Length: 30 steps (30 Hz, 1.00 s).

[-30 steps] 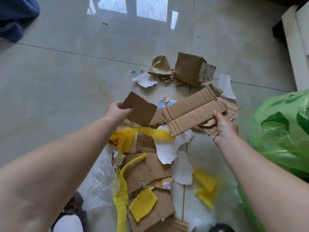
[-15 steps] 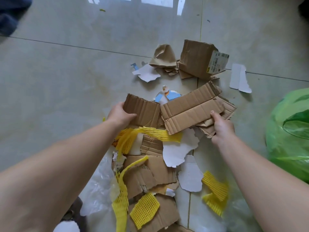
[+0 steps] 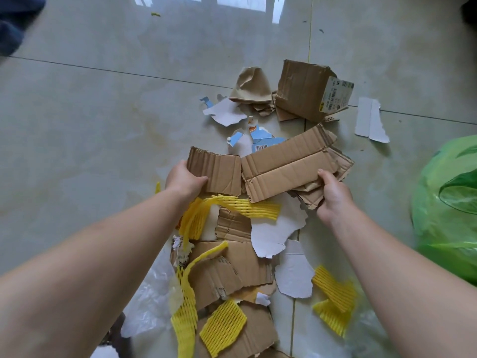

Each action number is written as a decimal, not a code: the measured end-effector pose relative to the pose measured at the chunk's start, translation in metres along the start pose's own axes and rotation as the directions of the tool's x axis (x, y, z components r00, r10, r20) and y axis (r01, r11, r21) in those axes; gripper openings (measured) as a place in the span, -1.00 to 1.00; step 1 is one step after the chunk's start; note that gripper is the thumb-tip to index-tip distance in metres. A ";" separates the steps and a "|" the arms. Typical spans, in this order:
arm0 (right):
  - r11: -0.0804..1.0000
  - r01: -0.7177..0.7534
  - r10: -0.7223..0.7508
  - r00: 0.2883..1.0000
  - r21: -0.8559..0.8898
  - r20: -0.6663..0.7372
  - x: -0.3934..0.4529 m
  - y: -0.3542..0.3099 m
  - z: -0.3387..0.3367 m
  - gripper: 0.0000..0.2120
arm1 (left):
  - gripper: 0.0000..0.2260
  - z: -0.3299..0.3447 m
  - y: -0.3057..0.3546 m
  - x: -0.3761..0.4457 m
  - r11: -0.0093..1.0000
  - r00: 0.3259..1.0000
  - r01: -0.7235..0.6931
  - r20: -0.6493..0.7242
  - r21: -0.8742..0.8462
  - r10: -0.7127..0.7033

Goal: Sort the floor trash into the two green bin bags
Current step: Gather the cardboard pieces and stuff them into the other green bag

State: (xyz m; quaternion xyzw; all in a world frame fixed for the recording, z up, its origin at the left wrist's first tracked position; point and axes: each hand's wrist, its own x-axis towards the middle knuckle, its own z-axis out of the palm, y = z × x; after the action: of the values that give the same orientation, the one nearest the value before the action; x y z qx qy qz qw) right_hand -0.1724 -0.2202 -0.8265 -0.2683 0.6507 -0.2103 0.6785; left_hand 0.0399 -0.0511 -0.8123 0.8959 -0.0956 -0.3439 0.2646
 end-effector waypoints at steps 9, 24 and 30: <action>0.998 0.021 -0.028 0.992 0.057 0.123 -0.003 -0.004 0.013 -0.90 | -0.59 0.003 0.000 0.006 0.998 0.999 0.033 0.009 -0.045 -0.032; 0.993 0.019 -0.041 0.981 0.120 0.187 -0.035 -0.027 0.017 -0.91 | -0.61 -0.017 0.017 -0.016 0.948 0.998 -0.044 -0.051 -0.314 0.029; 0.968 0.183 -0.197 0.978 0.170 0.068 -0.102 -0.075 -0.017 -0.89 | -0.68 -0.035 0.066 -0.076 0.888 0.983 -0.176 -0.118 -0.425 0.139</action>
State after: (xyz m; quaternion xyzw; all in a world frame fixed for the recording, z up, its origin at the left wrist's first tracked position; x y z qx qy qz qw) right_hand -0.1908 -0.2151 -0.7001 -0.2816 0.5734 -0.3154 0.7018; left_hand 0.0074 -0.0661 -0.7122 0.8174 -0.0777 -0.2958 0.4881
